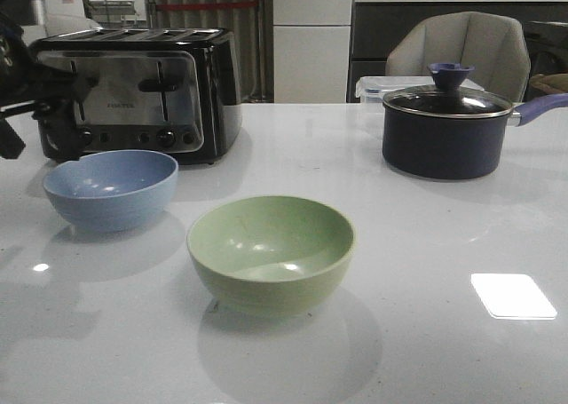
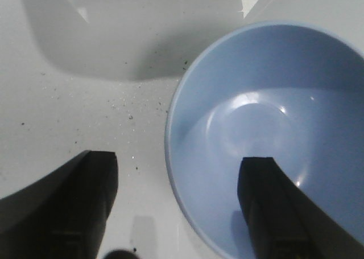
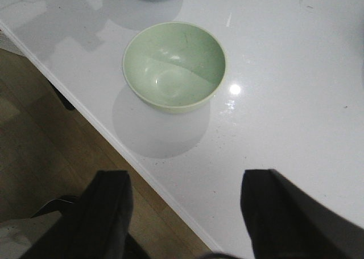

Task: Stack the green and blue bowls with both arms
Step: 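Lower the left gripper onto the rim of the light blue bowl and grasp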

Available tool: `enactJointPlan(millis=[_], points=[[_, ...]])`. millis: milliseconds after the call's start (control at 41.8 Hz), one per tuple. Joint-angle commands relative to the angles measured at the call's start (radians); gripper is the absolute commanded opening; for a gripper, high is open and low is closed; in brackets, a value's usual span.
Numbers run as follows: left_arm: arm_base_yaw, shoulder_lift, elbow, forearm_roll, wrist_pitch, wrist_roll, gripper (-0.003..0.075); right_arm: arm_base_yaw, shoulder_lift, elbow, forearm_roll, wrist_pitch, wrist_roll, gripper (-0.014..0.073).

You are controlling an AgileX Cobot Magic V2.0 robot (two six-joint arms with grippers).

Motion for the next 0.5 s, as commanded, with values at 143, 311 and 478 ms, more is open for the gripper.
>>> enactJointPlan(millis=[143,311,478], points=[[-0.006,0.083,-0.104,-0.015,-0.056,0.001,0.0507,0.0,-0.005,-0.029,-0.001,-0.064,-0.013,0.0521],[-0.006,0.1,-0.104,-0.015,-0.063,0.001,0.0393,0.0,-0.005,-0.029,-0.001,-0.064,-0.013,0.0521],[-0.006,0.1,-0.11,-0.015,-0.063,0.001,0.0229,0.0,-0.005,-0.029,-0.001,-0.064,-0.013,0.0521]])
